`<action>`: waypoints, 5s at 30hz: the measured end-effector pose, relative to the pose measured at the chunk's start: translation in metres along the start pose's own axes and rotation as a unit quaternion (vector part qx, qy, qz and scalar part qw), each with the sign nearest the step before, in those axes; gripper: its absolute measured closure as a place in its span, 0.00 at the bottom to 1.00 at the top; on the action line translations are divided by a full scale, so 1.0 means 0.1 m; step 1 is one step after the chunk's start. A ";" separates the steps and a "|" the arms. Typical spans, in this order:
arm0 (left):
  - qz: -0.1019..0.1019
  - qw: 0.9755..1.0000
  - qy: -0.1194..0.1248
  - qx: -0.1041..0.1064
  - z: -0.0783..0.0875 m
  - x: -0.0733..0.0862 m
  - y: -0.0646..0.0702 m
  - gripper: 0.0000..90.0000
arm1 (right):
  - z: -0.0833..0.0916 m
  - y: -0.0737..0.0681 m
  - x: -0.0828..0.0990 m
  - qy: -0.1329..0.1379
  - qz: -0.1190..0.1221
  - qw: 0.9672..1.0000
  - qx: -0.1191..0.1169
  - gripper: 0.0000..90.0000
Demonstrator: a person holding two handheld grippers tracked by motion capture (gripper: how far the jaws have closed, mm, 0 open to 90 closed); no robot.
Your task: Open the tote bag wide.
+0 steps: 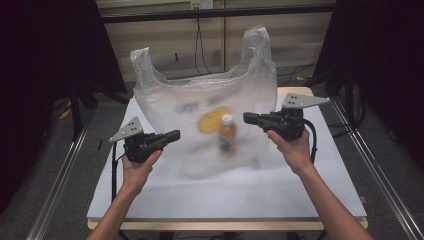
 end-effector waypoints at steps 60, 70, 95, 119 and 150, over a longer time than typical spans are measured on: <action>-0.025 0.997 -0.066 -0.021 -0.90 -0.63 -0.43 1.00 | -0.79 0.49 -0.33 -0.095 0.001 0.990 0.106 1.00; -0.006 0.996 -0.092 -0.014 -0.97 -0.25 -0.43 1.00 | -0.74 0.57 0.18 -0.114 -0.025 0.988 0.100 1.00; 0.019 0.983 -0.183 0.002 -1.13 0.65 -0.34 1.00 | -0.44 0.37 0.88 -0.131 -0.048 0.988 0.059 1.00; 0.032 0.969 -0.243 0.007 -1.25 1.15 -0.40 1.00 | -0.54 0.44 1.79 -0.235 -0.077 0.968 0.043 1.00; -0.003 0.989 -0.137 0.061 -0.87 0.46 0.09 1.00 | 0.34 0.01 1.24 -0.116 -0.052 0.991 0.046 1.00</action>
Point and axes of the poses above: each handheld gripper's, and its own axes: z roughly backward along the jaws, x roughly out of its underside, y roughly to its right, the point moved 6 cm from there along -z, roughly forward along the jaws, and after that the axes turned 1 degree about x, right-handed, at the moved point
